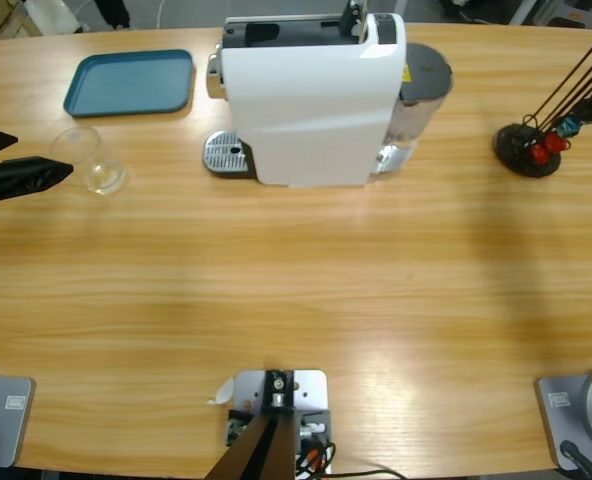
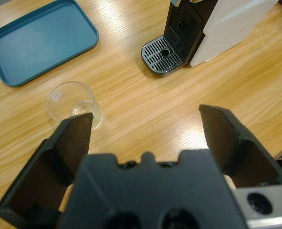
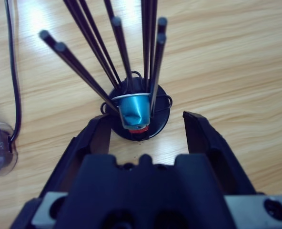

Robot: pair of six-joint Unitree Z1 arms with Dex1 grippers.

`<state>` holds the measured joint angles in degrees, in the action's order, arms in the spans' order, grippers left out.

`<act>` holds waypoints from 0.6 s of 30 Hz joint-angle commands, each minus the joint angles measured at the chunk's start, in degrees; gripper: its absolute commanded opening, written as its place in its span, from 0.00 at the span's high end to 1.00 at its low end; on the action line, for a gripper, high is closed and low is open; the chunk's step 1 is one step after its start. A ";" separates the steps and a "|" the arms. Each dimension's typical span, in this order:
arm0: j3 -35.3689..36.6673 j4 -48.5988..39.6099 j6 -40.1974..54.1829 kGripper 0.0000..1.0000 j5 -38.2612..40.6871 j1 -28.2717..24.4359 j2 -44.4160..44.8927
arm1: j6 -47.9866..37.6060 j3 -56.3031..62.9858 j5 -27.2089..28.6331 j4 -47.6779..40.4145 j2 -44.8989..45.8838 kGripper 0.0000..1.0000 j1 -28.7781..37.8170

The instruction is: Pour coffee

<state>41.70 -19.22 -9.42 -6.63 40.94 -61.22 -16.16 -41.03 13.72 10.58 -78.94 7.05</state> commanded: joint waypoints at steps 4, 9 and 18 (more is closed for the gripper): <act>-2.15 0.50 -0.60 0.03 -0.57 0.46 0.49 | 0.82 0.16 -2.71 -1.00 -2.04 0.37 -0.81; -2.15 0.50 -0.60 0.03 -0.57 0.46 0.49 | 0.87 0.07 -2.99 -1.00 -2.30 0.37 -0.90; -2.15 0.50 -0.60 0.03 -0.57 0.46 0.49 | 1.04 -0.23 -3.08 -1.00 -3.01 0.50 -1.07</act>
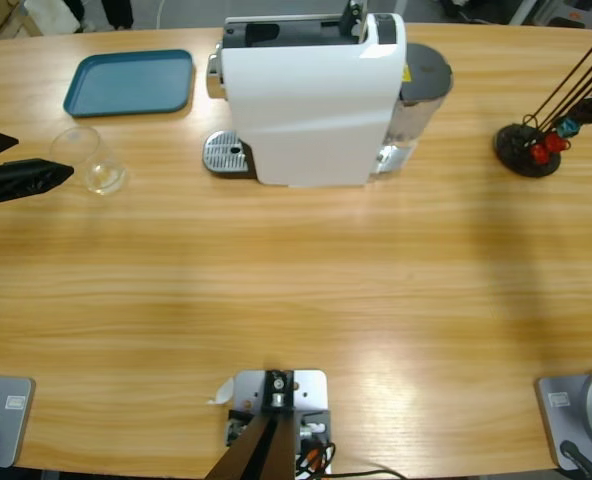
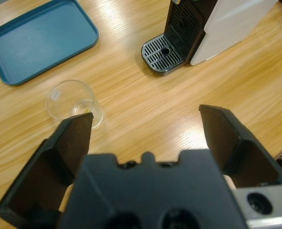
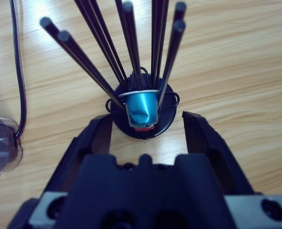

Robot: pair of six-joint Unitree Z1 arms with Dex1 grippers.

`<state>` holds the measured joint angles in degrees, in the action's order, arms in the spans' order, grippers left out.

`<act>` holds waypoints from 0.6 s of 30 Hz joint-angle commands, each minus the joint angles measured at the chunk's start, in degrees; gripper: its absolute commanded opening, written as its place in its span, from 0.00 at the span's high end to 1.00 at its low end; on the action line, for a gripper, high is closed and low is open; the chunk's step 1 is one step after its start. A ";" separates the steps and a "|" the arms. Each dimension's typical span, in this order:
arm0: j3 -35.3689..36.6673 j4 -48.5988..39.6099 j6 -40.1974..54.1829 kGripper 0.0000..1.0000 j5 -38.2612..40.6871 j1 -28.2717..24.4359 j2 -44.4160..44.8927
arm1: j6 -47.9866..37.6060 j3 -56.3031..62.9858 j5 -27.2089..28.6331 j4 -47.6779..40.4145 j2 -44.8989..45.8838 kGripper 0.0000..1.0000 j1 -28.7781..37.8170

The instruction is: Pour coffee

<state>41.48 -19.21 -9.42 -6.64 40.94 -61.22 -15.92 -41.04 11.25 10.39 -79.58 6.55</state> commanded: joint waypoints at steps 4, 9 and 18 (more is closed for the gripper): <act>-1.93 0.49 -0.56 0.03 -0.57 0.46 0.49 | 0.80 -0.35 -0.67 -0.81 -2.88 0.75 -0.57; -1.92 0.49 -0.51 0.03 -0.57 0.46 0.49 | 0.84 -0.58 -0.88 -0.72 -3.40 0.90 -0.57; -1.93 0.49 -0.51 0.03 -0.57 0.46 0.67 | 0.98 -0.62 -0.78 -0.72 -3.44 1.00 -0.57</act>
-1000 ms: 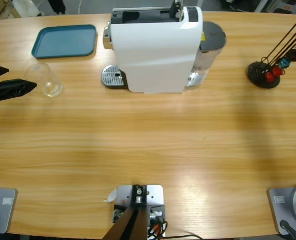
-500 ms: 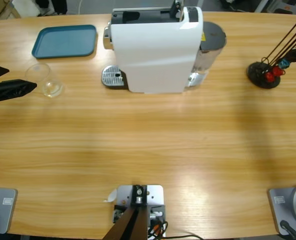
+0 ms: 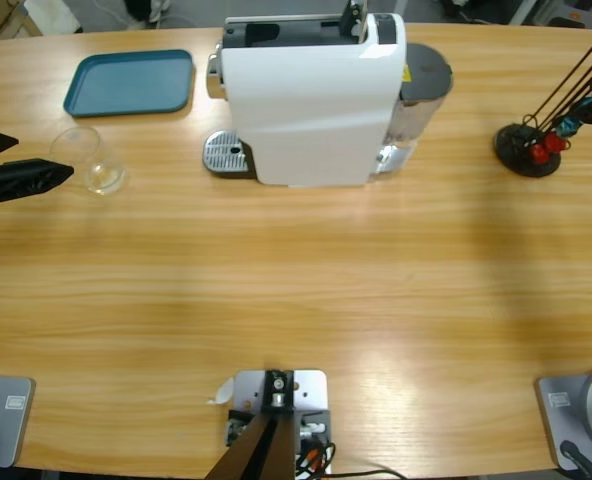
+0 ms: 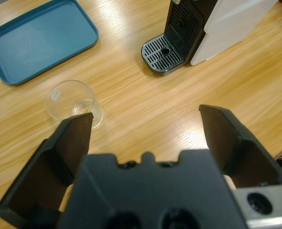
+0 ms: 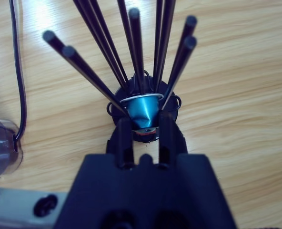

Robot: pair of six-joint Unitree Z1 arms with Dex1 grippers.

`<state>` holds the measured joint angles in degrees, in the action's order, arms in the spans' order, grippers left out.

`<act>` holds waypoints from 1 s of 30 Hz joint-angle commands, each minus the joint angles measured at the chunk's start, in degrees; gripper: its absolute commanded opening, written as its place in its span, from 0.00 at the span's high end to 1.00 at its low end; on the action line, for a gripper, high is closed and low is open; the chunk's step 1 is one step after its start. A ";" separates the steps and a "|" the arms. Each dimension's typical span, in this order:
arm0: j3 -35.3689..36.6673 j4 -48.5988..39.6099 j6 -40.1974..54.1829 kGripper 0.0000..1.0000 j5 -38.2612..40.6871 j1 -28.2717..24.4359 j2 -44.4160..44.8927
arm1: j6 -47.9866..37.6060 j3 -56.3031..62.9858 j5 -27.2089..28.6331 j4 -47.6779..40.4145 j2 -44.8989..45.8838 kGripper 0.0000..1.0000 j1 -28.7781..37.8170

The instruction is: Pour coffee

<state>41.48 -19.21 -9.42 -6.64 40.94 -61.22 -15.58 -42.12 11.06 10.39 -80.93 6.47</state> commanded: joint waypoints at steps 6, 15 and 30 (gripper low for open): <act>-1.93 0.49 -0.51 0.03 -0.57 0.46 0.58 | 0.89 1.05 0.54 -0.72 0.91 1.00 -0.30; -1.93 0.75 -0.51 0.03 -0.57 0.46 -0.02 | 1.17 -1.42 1.34 2.83 5.89 1.00 0.99; -2.02 0.93 -0.51 0.03 -0.61 0.46 -0.19 | 2.77 -15.29 3.81 21.46 13.80 1.00 3.85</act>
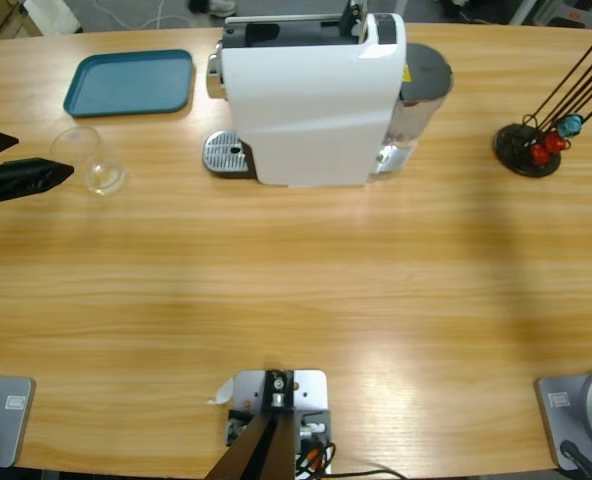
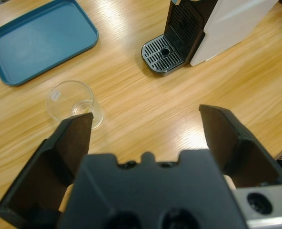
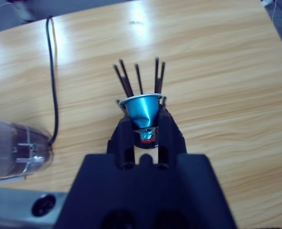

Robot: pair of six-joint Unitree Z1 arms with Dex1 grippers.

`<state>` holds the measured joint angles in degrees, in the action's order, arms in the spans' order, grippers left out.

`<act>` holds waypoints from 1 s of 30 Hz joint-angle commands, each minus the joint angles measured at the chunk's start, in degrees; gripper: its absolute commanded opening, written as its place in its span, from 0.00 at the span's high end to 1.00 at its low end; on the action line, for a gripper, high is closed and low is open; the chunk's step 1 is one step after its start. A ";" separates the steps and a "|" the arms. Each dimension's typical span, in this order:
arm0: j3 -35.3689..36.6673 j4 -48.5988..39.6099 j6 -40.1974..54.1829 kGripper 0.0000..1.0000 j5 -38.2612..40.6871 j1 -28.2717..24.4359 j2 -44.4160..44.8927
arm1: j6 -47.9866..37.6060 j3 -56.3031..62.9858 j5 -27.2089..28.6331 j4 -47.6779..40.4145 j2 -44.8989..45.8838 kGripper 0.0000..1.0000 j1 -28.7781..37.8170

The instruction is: Pour coffee

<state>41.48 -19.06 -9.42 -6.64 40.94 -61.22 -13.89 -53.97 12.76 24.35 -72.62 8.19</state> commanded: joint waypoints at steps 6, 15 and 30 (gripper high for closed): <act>-2.02 1.01 -0.60 0.03 -0.75 0.46 -0.56 | 14.09 -5.74 1.32 9.78 10.59 1.00 14.38; -2.11 1.22 -0.60 0.03 -0.66 0.46 -0.48 | 24.67 -9.75 -1.44 13.32 11.38 1.00 41.91; -2.28 1.31 -0.60 0.03 -0.31 0.46 -0.55 | 43.81 -26.04 -15.66 19.54 -8.98 1.00 52.36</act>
<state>41.19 -18.23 -9.42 -6.67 40.95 -61.23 21.74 -75.41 -1.45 39.98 -69.75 59.36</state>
